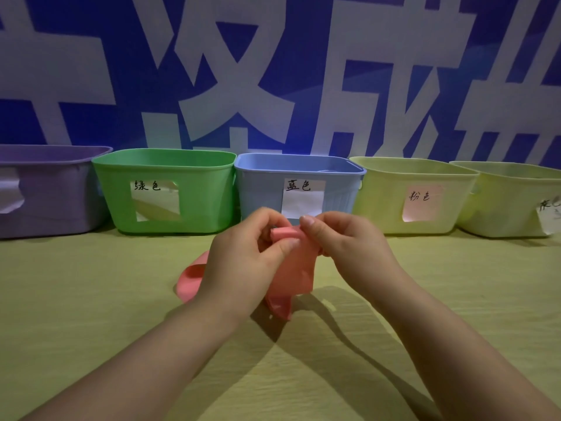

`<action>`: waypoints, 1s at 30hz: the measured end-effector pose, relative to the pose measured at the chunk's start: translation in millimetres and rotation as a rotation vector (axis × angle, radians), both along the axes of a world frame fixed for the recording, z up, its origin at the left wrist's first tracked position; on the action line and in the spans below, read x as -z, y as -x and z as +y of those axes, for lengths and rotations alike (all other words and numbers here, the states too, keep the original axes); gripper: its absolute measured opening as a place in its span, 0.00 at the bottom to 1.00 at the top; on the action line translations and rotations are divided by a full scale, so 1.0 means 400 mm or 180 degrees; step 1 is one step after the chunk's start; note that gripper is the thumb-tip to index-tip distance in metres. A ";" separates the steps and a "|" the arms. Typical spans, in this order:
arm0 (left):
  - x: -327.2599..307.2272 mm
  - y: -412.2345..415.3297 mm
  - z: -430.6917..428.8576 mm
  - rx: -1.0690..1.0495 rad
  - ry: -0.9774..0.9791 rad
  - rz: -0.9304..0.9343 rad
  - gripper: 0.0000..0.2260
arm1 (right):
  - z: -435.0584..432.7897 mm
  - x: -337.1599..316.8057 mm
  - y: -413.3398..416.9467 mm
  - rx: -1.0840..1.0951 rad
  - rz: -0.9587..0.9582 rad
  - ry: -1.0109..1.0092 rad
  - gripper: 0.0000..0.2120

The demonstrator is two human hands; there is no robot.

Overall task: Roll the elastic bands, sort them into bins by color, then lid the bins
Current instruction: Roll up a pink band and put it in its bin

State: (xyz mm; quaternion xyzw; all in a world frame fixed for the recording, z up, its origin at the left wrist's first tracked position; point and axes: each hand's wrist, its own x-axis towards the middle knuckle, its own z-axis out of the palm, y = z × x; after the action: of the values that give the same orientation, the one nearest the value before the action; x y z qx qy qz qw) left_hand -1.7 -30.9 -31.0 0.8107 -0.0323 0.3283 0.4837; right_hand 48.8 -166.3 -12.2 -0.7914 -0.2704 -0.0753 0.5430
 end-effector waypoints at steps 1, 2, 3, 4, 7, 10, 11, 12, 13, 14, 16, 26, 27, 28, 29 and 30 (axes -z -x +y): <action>0.001 0.001 0.001 -0.0017 0.0000 -0.0026 0.04 | 0.000 -0.001 0.001 -0.0030 0.0019 -0.0016 0.14; 0.000 0.001 0.000 -0.0021 -0.0005 -0.0030 0.03 | -0.001 -0.003 0.003 -0.0060 0.0026 -0.0038 0.13; -0.001 0.002 0.001 -0.0033 -0.0015 -0.0020 0.03 | 0.000 -0.004 0.004 -0.0098 0.0032 -0.0086 0.11; -0.002 0.001 0.002 -0.0050 -0.0033 -0.0009 0.03 | -0.001 -0.004 0.005 -0.0138 0.0047 -0.0140 0.07; -0.002 -0.003 0.003 -0.0064 0.0066 -0.0005 0.04 | -0.001 0.001 0.004 -0.0227 0.0075 -0.0205 0.05; -0.001 -0.003 0.002 -0.0047 0.0074 0.0006 0.06 | 0.000 0.001 0.007 -0.0170 0.0042 -0.0156 0.01; -0.001 -0.002 0.000 -0.0015 0.0053 0.0021 0.07 | 0.000 0.001 0.004 -0.0118 0.0043 -0.0148 0.01; -0.002 0.001 -0.004 0.0018 0.0035 0.0033 0.08 | -0.002 -0.001 0.004 -0.0078 0.0045 -0.0147 0.02; -0.001 0.004 -0.006 0.0031 0.0009 0.0027 0.10 | -0.003 0.000 0.002 -0.0058 0.0049 -0.0147 0.04; -0.001 0.006 -0.007 0.0017 -0.0028 -0.0010 0.10 | -0.004 0.000 0.002 -0.0046 0.0054 -0.0141 0.06; -0.002 0.009 -0.006 -0.0068 -0.0107 -0.0111 0.08 | -0.002 -0.001 0.002 -0.0035 0.0017 -0.0054 0.09; -0.007 0.006 -0.001 -0.0240 -0.0343 -0.0260 0.02 | 0.001 0.003 0.003 -0.0151 -0.0093 -0.0085 0.03; -0.009 0.005 0.000 -0.0242 -0.0267 -0.0271 0.02 | 0.001 0.004 0.002 -0.0180 -0.0138 -0.0118 0.06; -0.011 0.004 0.001 -0.0253 -0.0173 -0.0275 0.02 | 0.001 0.004 0.003 -0.0222 -0.0181 -0.0152 0.09; -0.013 0.003 0.002 -0.0273 -0.0094 -0.0275 0.03 | 0.000 0.005 0.001 -0.0241 -0.0222 -0.0165 0.10; -0.014 0.003 0.002 -0.0278 -0.0033 -0.0273 0.03 | 0.001 0.002 0.003 -0.0241 -0.0216 -0.0201 0.10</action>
State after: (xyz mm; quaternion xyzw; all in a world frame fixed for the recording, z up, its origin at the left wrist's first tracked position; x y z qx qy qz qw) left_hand -2.9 -30.1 -25.6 0.7990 -0.0193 0.3834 0.4629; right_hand 47.4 -166.0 -13.1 -0.7601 -0.3160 -0.0901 0.5606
